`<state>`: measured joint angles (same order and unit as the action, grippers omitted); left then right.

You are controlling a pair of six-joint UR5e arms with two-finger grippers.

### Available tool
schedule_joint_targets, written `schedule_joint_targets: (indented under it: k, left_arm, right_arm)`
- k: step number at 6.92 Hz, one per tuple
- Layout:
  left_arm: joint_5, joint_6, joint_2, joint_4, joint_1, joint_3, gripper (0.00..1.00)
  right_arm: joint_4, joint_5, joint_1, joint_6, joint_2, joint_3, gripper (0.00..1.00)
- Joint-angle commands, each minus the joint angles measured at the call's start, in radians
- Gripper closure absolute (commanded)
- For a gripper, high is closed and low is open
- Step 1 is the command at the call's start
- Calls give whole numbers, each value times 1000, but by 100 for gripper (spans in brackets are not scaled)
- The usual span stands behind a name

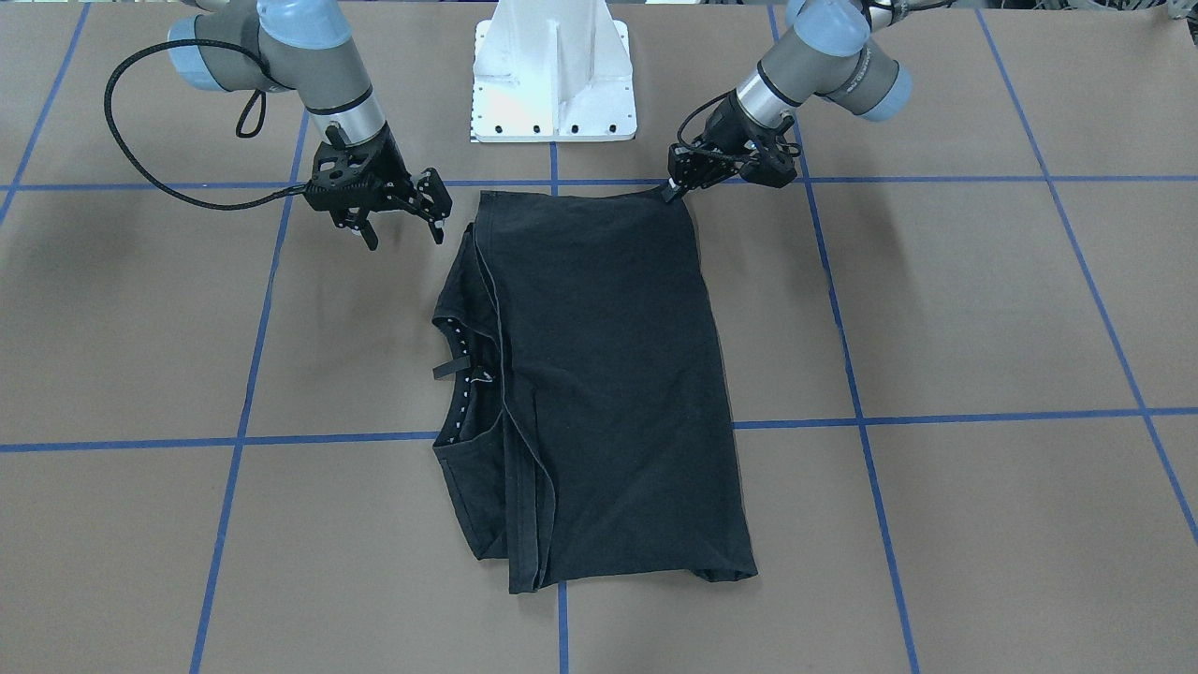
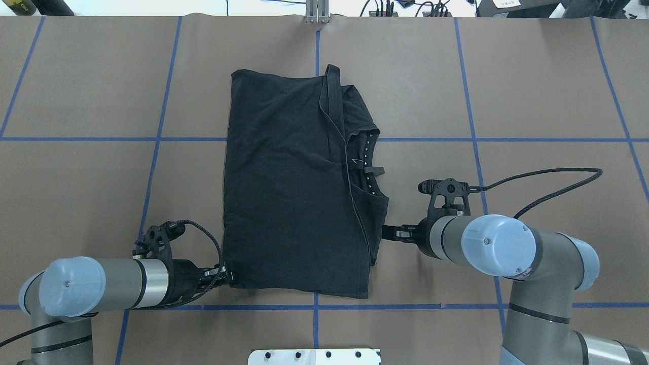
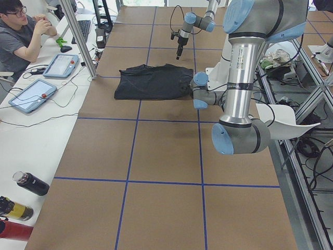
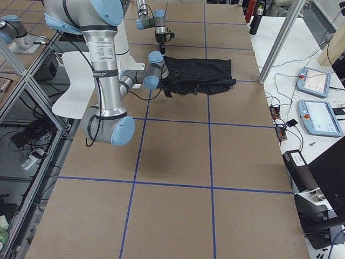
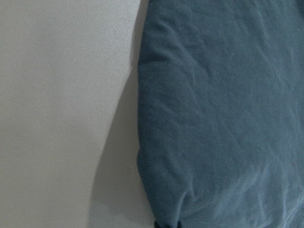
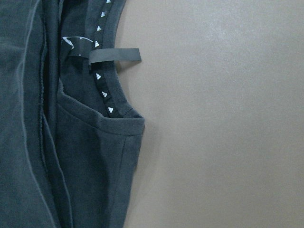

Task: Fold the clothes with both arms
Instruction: 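Move both grippers to the shirt's corners nearest the robot, then lower both grippers and grasp the shirt's corners nearest the robot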

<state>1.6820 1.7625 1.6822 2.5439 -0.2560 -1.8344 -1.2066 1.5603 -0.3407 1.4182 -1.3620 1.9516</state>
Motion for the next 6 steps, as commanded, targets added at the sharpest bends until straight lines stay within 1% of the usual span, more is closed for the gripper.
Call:
schedule_joint_targets:
  k: [1, 2, 3, 4, 5, 6]
  left_arm:
    - [2, 2, 1, -1, 0, 0, 100]
    - [1, 2, -1, 1, 0, 0, 100]
    - [1, 2, -2, -1, 0, 0, 100]
    - [-1, 2, 1, -1, 0, -2, 100]
    - [-1, 0, 1, -1, 1, -2, 100]
    - [-1, 2, 1, -1, 0, -3, 100]
  right_arm:
    - [-8, -66, 35, 161, 69, -42, 5]
    - [-21, -71, 46, 250, 111, -42, 6]
    - [-103, -72, 54, 325, 171, -40, 6]
    - [-164, -104, 86, 362, 199, -40, 6]
    - [-168, -165, 121, 364, 195, -43, 6]
    - [-169, -183, 136, 395, 190, -46, 6]
